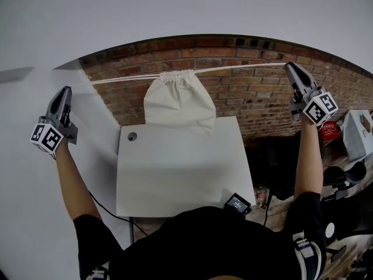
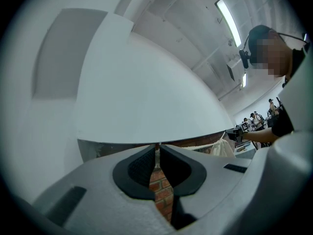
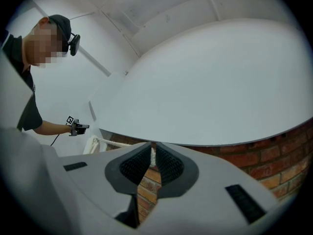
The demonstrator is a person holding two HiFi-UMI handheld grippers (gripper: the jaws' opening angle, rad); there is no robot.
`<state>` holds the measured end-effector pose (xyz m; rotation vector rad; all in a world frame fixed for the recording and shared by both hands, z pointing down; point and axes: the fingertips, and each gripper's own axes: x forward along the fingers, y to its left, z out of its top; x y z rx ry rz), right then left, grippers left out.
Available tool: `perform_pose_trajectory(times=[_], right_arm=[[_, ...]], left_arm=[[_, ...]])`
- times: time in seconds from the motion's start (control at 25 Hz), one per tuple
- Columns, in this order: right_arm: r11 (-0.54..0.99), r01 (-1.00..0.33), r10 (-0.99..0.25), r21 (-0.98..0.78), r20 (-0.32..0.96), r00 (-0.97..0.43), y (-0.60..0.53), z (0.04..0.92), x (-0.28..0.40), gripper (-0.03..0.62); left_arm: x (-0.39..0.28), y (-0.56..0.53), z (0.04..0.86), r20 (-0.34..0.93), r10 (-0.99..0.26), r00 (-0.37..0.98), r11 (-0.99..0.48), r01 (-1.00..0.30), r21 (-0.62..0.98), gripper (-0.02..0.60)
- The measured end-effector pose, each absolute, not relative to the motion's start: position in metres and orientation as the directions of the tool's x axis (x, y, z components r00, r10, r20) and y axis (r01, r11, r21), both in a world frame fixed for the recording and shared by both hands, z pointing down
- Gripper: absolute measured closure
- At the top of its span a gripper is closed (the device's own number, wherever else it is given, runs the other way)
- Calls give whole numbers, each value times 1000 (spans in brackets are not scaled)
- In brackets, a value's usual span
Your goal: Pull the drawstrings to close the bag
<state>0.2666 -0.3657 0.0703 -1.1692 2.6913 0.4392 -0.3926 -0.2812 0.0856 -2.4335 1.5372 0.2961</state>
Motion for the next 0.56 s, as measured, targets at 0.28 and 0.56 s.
perform_pose_trajectory(times=[0.28, 0.56], right_arm=[[647, -737, -685, 198, -275, -675, -365, 70, 263, 559], [643, -740, -684, 198, -284, -671, -361, 64, 260, 559]], left_arm=[[-396, -277, 86, -292, -861, 415, -399, -910, -117, 541], [-399, -273, 80, -287, -864, 413, -391, -911, -133, 541]])
